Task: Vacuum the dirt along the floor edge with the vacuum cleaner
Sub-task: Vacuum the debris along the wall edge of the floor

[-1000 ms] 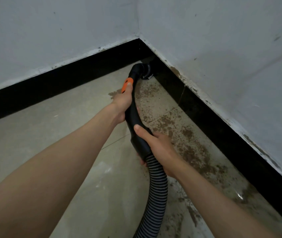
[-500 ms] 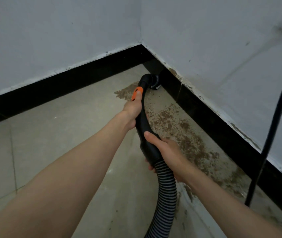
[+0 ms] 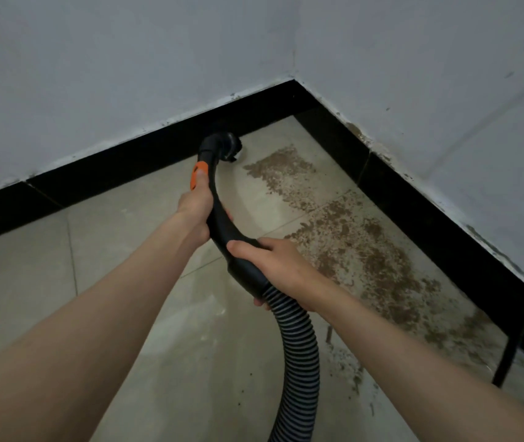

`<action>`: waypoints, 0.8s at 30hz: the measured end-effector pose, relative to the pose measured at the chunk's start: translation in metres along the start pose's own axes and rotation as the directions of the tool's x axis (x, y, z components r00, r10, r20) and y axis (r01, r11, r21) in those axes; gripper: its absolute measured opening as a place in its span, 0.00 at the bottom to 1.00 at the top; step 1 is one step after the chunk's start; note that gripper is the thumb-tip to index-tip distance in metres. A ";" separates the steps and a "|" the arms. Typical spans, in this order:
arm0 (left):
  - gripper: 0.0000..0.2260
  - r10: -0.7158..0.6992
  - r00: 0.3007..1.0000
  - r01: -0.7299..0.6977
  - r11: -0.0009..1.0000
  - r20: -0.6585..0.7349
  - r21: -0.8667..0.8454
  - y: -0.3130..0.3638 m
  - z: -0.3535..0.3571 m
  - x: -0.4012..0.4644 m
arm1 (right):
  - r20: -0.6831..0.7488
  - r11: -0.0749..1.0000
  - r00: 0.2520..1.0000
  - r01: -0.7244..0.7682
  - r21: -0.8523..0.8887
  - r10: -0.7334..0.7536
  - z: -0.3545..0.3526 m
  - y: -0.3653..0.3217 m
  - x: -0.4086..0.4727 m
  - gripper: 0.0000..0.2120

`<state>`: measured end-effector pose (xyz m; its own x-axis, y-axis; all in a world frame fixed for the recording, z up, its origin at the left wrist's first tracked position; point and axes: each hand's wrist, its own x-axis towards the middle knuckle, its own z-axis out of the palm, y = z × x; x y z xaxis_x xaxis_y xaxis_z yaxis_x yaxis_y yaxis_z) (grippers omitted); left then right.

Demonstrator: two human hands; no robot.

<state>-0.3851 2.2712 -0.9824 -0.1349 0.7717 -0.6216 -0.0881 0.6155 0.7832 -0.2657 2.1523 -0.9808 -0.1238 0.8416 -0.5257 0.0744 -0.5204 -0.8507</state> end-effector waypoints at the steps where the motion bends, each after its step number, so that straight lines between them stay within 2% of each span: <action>1: 0.25 -0.011 1.000 0.011 1.000 -0.010 -0.010 -0.005 -0.004 -0.001 | 0.010 1.000 1.000 -0.010 -0.008 0.010 0.002 0.002 -0.002 0.20; 8: 0.26 -0.074 0.997 0.074 0.997 -0.005 -0.009 -0.020 -0.009 -0.008 | 0.004 0.997 0.998 -0.068 -0.023 0.068 0.005 0.013 -0.010 0.23; 12: 0.25 -0.053 0.998 0.052 0.998 0.023 0.041 -0.021 0.006 -0.007 | -0.040 0.998 0.997 -0.070 -0.003 0.069 -0.003 0.018 -0.011 0.20; 18: 0.30 -0.054 0.998 0.051 0.996 0.034 0.079 -0.016 0.030 0.001 | -0.103 0.996 0.991 -0.080 0.048 0.084 -0.017 0.015 -0.002 0.18; 24: 0.26 -0.017 0.998 0.009 0.991 0.063 0.132 -0.005 0.061 0.009 | -0.127 0.985 0.986 -0.092 0.144 0.110 -0.036 0.012 0.007 0.18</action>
<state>-0.3253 2.2852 -0.9929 -0.0705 0.7696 -0.6346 0.0419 0.6379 0.7690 -0.2299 2.1574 -0.9952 0.0121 0.7905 -0.6123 -0.0579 -0.6108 -0.7897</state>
